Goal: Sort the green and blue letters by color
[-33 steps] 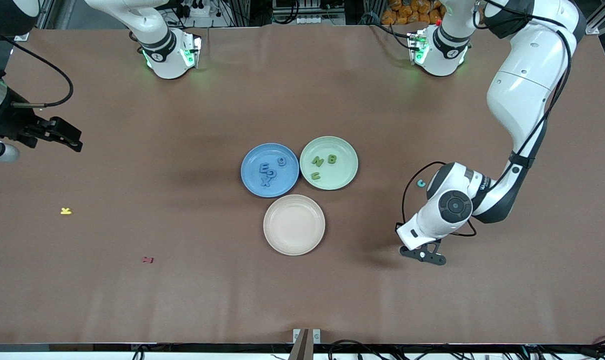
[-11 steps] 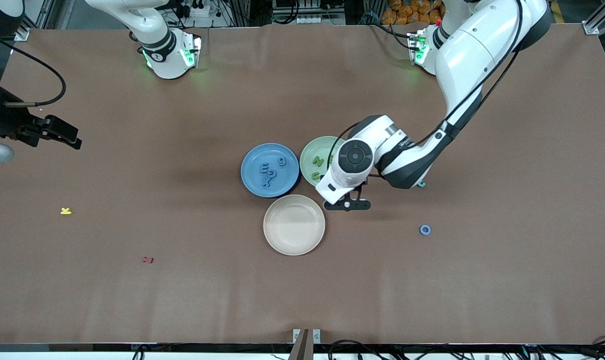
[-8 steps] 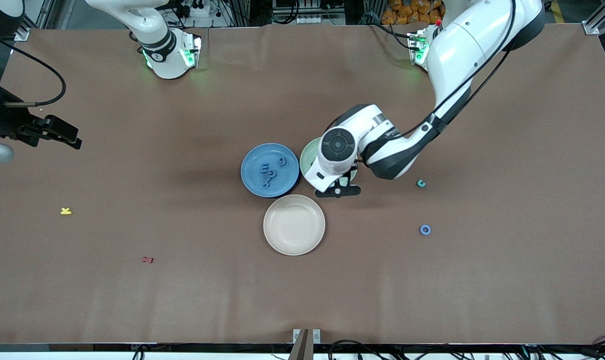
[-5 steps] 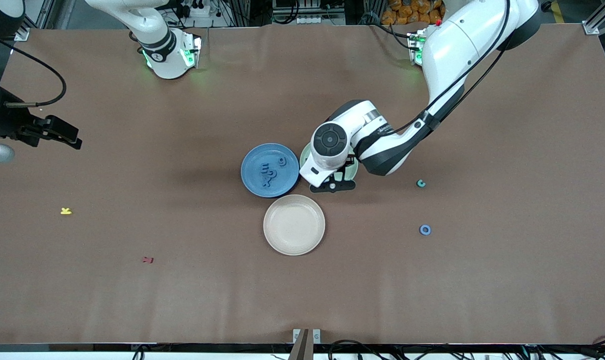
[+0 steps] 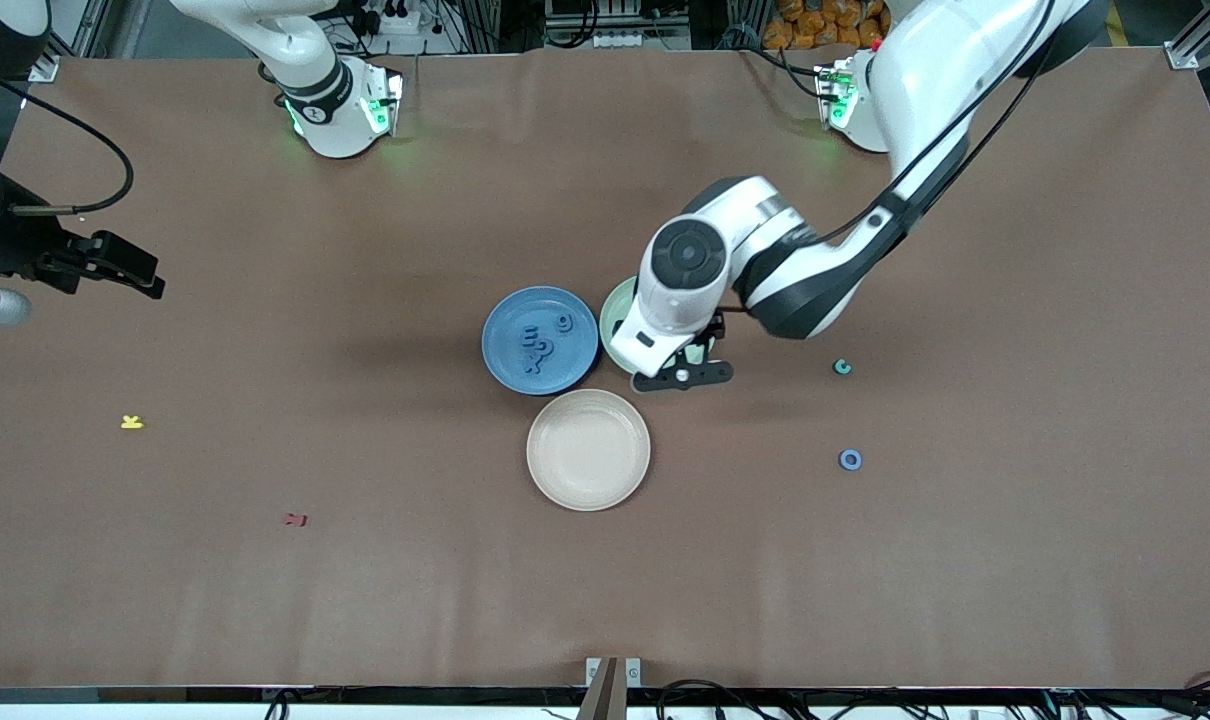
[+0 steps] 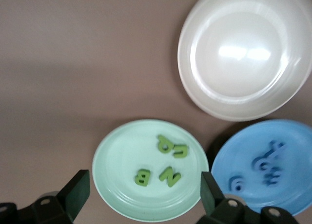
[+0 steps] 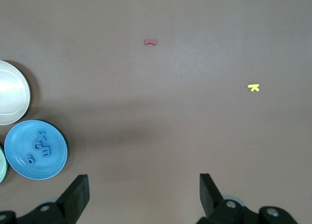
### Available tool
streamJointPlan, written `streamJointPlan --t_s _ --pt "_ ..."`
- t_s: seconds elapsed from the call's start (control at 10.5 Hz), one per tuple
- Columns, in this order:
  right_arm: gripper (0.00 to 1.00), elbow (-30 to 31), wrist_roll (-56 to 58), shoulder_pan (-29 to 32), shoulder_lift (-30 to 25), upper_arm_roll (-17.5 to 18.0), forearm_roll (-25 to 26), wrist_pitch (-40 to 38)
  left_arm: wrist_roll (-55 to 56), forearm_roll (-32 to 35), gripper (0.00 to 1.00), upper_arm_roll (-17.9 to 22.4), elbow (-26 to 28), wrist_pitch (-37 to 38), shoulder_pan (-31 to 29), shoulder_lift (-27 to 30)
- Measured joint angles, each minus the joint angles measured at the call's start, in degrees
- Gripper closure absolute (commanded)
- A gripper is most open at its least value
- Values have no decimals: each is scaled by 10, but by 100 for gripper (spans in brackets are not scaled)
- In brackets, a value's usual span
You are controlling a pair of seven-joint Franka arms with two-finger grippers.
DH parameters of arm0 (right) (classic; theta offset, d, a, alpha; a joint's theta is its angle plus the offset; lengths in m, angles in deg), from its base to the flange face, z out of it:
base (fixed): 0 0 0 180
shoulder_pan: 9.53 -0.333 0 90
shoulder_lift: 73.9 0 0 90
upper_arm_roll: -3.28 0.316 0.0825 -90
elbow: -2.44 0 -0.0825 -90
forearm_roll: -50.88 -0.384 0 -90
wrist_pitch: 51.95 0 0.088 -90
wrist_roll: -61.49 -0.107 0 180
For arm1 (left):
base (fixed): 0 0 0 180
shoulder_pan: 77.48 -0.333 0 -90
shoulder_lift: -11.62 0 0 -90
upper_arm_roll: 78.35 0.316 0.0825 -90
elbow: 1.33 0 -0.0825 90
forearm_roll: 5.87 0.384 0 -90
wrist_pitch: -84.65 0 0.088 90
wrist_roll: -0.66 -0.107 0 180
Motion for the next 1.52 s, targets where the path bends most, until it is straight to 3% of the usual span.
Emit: streamJointPlan --t_s 0.47,0.66,0.85,0.95,1.23,1.33,1.52 --pt "0 0 0 0 0 0 0 0 -33 0 0 1 -1 50 -119 162" --pt "0 0 0 0 0 0 0 0 -104 -10 0 -2 0 103 -169 214" --pt "0 1 0 0 1 0 0 0 -237 -74 0 6 1 120 -228 260" --pt "0 1 0 0 1 0 0 0 -319 -119 0 52 3 122 -232 284" --pt "0 1 0 0 1 1 0 0 -477 -211 0 312 8 154 -91 331" --pt "0 1 0 0 1 1 0 0 -509 -223 0 356 10 155 -65 334" --pt "0 1 0 0 1 1 0 0 -527 -229 0 370 14 155 -59 334"
